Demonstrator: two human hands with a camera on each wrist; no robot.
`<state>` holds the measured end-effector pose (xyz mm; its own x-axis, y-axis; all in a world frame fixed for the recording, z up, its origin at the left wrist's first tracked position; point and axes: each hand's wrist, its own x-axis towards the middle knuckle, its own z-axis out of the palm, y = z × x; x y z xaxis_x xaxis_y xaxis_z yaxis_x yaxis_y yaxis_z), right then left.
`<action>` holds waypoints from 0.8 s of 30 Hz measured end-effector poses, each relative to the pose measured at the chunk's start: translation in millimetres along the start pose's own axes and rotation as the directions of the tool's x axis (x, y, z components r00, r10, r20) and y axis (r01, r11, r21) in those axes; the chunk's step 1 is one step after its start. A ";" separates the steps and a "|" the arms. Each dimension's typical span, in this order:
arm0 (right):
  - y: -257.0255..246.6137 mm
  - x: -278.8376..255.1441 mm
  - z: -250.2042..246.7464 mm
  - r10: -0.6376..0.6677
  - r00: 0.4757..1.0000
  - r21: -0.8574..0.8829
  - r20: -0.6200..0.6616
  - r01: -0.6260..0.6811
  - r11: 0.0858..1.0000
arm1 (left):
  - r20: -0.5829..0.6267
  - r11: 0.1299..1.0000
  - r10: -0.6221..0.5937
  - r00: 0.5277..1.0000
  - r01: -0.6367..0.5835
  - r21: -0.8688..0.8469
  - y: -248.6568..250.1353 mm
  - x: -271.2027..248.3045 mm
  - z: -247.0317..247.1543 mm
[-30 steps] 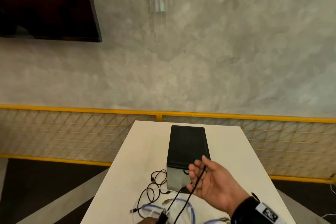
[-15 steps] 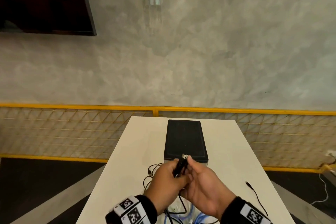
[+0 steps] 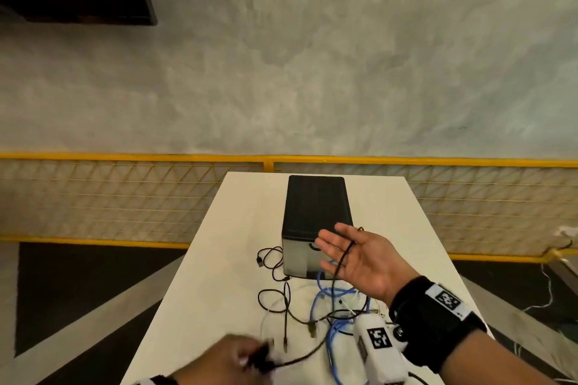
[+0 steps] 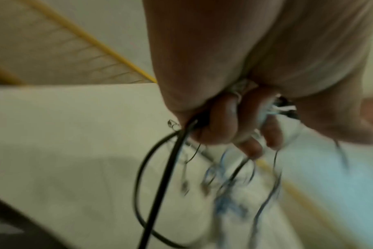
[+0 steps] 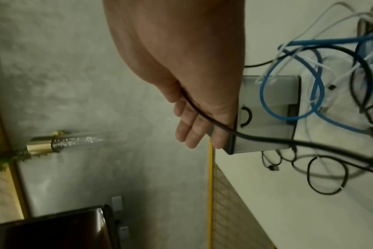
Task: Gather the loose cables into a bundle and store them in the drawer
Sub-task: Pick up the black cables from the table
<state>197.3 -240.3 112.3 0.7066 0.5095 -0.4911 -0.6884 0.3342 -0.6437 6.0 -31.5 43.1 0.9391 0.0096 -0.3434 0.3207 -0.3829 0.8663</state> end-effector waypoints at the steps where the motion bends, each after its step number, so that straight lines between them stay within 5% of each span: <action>1: 3.0 0.8 -1.7 -0.002 1.000 -0.030 0.007 0.003 1.000 | -0.091 0.988 -0.022 0.996 0.008 -0.152 3.1 8.5 -1.1; 4: 15.9 0.7 -2.8 0.016 0.999 -0.111 0.030 -0.012 0.994 | -0.349 0.892 -0.024 0.937 -0.138 -0.431 50.9 34.5 -11.7; 7: 29.2 -4.0 4.8 0.043 0.995 -0.181 0.095 -0.025 0.983 | -0.427 0.880 0.091 0.900 -0.273 -0.389 93.1 56.0 -4.4; 12: 37.5 -4.6 19.7 0.067 0.975 -0.179 0.211 -0.029 0.983 | -0.301 0.902 0.187 0.935 -0.284 -0.323 111.5 79.9 25.4; 17: 23.5 -9.7 20.7 0.111 0.978 -0.127 0.176 -0.090 0.988 | -0.211 0.914 0.213 0.954 -0.270 -0.302 105.7 75.7 31.4; 24: 16.0 0.5 18.6 0.154 0.984 -0.155 0.091 -0.138 0.978 | 0.073 0.986 0.049 0.996 -0.036 -0.161 59.7 48.5 34.8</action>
<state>183.7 -219.9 112.6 0.5745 0.6250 -0.5284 -0.7458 0.1338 -0.6526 66.4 -86.0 65.5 0.9420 -0.0769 -0.3266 0.3022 -0.2292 0.9253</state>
